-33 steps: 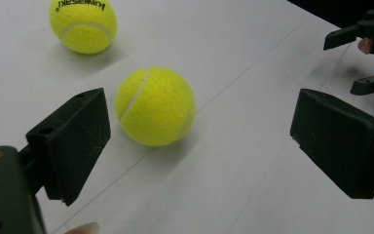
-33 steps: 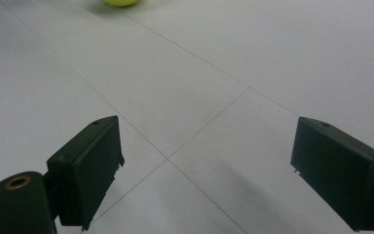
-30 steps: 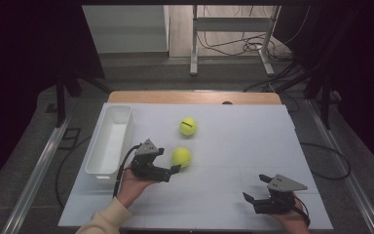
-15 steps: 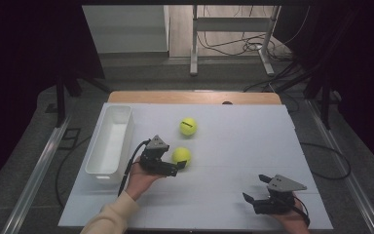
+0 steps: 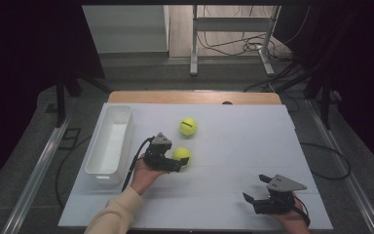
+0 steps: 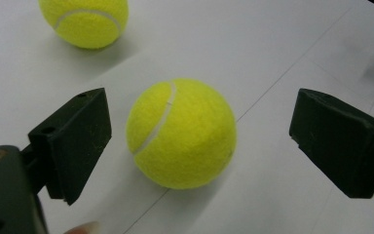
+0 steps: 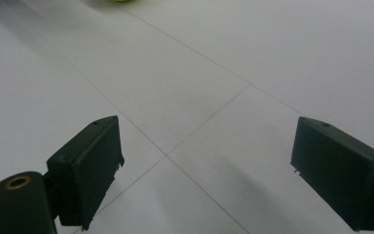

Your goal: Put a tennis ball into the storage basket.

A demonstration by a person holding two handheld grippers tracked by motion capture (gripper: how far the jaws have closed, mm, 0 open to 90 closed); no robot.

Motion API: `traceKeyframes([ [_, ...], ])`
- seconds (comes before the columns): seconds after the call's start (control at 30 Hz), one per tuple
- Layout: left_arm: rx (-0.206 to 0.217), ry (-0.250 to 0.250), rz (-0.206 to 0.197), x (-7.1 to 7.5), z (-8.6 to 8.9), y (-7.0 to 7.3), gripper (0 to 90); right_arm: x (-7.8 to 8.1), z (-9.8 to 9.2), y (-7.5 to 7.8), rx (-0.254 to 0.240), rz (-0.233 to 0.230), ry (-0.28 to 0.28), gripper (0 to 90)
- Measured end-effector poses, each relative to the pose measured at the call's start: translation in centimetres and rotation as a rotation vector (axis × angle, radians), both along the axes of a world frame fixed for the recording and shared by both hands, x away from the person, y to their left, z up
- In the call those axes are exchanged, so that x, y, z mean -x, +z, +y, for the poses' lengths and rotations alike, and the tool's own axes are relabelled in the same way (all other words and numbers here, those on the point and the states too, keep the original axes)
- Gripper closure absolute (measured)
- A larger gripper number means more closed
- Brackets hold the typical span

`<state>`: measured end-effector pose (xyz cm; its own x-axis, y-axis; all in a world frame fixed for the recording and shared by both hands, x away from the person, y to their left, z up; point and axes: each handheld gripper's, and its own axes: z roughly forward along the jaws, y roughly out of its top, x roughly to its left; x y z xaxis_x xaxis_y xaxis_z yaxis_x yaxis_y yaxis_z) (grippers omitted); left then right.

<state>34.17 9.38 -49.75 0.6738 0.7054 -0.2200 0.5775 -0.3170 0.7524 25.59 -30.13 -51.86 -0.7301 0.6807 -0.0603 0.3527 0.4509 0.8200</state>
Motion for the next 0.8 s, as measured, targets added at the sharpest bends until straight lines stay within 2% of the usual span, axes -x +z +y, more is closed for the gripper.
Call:
traceKeyframes([
  [0.17, -0.015, -0.011, 0.011, -0.5, -0.6, -0.2, 9.0, 0.0, 0.0, 0.0, -0.003, 0.002, 0.002, 11.9],
  [0.5, -0.098, -0.015, 0.05, -1.3, -1.6, -1.3, 8.7, 0.0, 0.0, 0.0, -0.003, 0.002, 0.004, 11.9],
  [0.8, -0.116, -0.007, 0.092, -1.8, -1.8, -2.1, 10.0, 0.0, 0.0, 0.0, 0.0, 0.002, 0.003, 12.0],
])
